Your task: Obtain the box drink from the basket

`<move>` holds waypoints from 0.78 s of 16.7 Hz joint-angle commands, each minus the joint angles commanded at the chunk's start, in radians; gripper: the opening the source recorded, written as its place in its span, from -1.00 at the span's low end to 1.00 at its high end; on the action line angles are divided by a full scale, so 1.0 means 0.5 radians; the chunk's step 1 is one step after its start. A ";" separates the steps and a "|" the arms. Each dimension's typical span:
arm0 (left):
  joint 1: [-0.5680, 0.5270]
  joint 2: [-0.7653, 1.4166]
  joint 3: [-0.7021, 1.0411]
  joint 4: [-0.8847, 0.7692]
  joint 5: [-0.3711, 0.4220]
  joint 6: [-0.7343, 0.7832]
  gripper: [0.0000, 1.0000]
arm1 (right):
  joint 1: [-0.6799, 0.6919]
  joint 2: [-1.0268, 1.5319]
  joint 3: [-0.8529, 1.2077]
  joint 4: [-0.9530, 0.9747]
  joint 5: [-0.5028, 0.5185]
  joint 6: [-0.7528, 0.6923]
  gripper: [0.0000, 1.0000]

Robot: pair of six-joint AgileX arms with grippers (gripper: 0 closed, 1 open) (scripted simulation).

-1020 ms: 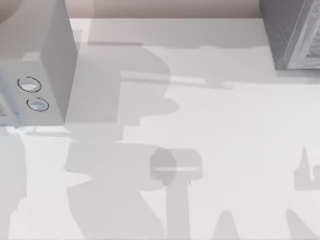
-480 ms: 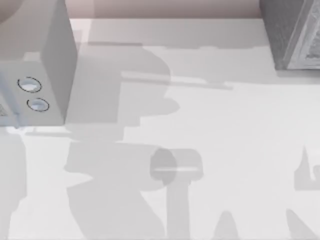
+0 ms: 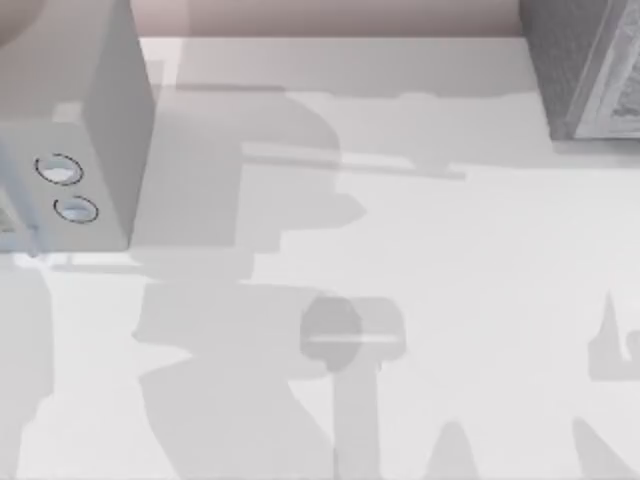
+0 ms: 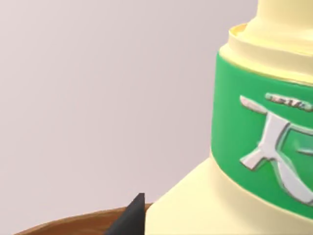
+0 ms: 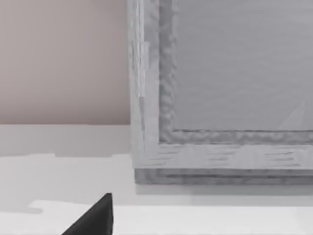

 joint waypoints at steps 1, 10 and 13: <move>0.000 0.002 0.055 -0.054 -0.001 -0.003 -1.00 | 0.000 0.000 0.000 0.000 0.000 0.000 1.00; -0.014 0.067 0.927 -0.797 -0.009 0.011 -1.00 | 0.000 0.000 0.000 0.000 0.000 0.000 1.00; -0.017 0.077 1.138 -1.022 -0.010 0.011 -1.00 | 0.000 0.000 0.000 0.000 0.000 0.000 1.00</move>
